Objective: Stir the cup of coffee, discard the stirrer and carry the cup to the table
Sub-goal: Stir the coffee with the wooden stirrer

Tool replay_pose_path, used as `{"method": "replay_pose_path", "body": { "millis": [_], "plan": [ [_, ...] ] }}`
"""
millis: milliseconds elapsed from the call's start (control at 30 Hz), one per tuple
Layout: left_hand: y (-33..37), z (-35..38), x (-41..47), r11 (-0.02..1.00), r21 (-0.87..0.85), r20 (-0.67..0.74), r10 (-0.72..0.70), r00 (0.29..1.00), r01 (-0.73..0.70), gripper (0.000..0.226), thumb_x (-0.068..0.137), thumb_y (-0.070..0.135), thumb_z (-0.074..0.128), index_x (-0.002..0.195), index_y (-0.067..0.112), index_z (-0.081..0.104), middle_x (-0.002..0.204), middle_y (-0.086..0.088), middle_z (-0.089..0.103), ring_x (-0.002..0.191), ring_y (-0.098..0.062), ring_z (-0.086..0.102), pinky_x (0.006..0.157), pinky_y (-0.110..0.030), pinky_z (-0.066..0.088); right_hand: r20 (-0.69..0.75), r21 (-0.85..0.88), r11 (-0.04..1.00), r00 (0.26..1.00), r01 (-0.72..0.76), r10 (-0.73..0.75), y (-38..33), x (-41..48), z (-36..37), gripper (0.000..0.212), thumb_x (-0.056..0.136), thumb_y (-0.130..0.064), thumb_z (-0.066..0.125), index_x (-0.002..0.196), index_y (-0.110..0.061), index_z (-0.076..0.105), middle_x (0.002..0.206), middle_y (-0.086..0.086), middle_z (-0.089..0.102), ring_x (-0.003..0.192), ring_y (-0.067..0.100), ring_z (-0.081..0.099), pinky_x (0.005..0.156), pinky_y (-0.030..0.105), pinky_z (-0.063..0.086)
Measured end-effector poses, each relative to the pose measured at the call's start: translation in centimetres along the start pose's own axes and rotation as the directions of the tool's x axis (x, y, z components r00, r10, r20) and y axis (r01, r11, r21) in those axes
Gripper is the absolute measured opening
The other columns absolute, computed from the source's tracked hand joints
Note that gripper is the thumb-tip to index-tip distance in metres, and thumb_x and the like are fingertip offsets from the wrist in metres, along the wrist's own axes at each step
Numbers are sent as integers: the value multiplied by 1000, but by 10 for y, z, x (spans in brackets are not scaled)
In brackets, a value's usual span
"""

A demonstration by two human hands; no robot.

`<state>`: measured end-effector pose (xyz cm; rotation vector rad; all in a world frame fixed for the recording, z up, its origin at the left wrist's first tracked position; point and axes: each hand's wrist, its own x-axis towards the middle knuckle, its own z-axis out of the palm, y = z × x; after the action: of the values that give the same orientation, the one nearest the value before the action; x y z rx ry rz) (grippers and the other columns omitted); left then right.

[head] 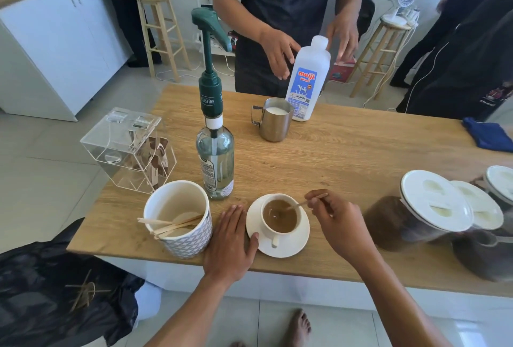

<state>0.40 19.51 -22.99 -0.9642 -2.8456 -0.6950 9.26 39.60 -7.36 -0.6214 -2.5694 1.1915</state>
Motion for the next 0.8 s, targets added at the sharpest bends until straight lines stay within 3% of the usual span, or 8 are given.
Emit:
{"method": "replay_pose_path", "body": {
  "millis": [167, 267, 367, 500, 600, 700, 800],
  "plan": [
    [0, 0, 0, 1000, -11, -7, 2, 1000, -2, 62, 99, 48, 34, 148, 10, 41, 154, -5, 40, 146, -18, 27, 123, -34, 12, 59, -28, 1000, 998, -10, 12, 0, -4, 3, 20, 96, -24, 55, 81, -32, 67, 74, -2, 74, 73, 22, 70, 69, 43, 56],
    [0, 0, 0, 1000, -7, -11, 4, 1000, -4, 62, 99, 48, 34, 148, 10, 41, 154, -4, 40, 146, -17, 27, 123, -32, 10, -16, -56, 998, 1000, 14, -15, 2, -4, -1, 18, 98, -25, 55, 84, -34, 64, 72, -2, 73, 74, 16, 70, 70, 40, 55],
    [-1, 0, -1, 1000, -5, -8, -1, 1000, 1, 62, 99, 49, 33, 148, 10, 41, 154, -4, 40, 146, -17, 27, 123, -31, 8, 56, -48, 998, 998, 34, -31, 0, -4, 2, 21, 97, -23, 56, 86, -39, 65, 78, -10, 74, 75, 8, 70, 71, 36, 56],
    [-1, 1, -1, 1000, -10, -12, 3, 1000, -3, 63, 99, 49, 33, 148, 10, 41, 154, -4, 40, 146, -18, 27, 122, -34, 11, 4, -58, 998, 1000, 5, -5, 0, -7, 1, 26, 97, -24, 54, 79, -40, 61, 73, 3, 74, 73, 24, 70, 67, 44, 55],
    [-1, 1, -1, 1000, -10, -12, 2, 1000, -2, 63, 99, 49, 33, 148, 10, 40, 155, -4, 39, 146, -18, 27, 122, -35, 13, 17, -60, 997, 999, 38, -38, -2, -6, 4, 27, 98, -25, 55, 83, -47, 60, 75, -4, 74, 73, 21, 70, 68, 42, 55],
    [-1, 1, -1, 1000, -13, -10, -1, 1000, 0, 64, 99, 49, 31, 149, 10, 40, 155, -4, 39, 147, -17, 26, 122, -35, 12, 66, -57, 998, 998, 0, 4, -1, -6, 6, 24, 98, -25, 54, 83, -41, 64, 74, -4, 74, 71, 23, 69, 68, 44, 55],
    [-1, 1, -1, 1000, -11, -13, 5, 1000, -5, 64, 99, 49, 31, 148, 10, 40, 155, -4, 39, 146, -18, 26, 122, -35, 13, -11, -57, 998, 1000, -20, 20, -1, -4, 3, 21, 99, -24, 51, 85, -32, 64, 75, 1, 73, 72, 25, 69, 68, 45, 54]
  ]
}}
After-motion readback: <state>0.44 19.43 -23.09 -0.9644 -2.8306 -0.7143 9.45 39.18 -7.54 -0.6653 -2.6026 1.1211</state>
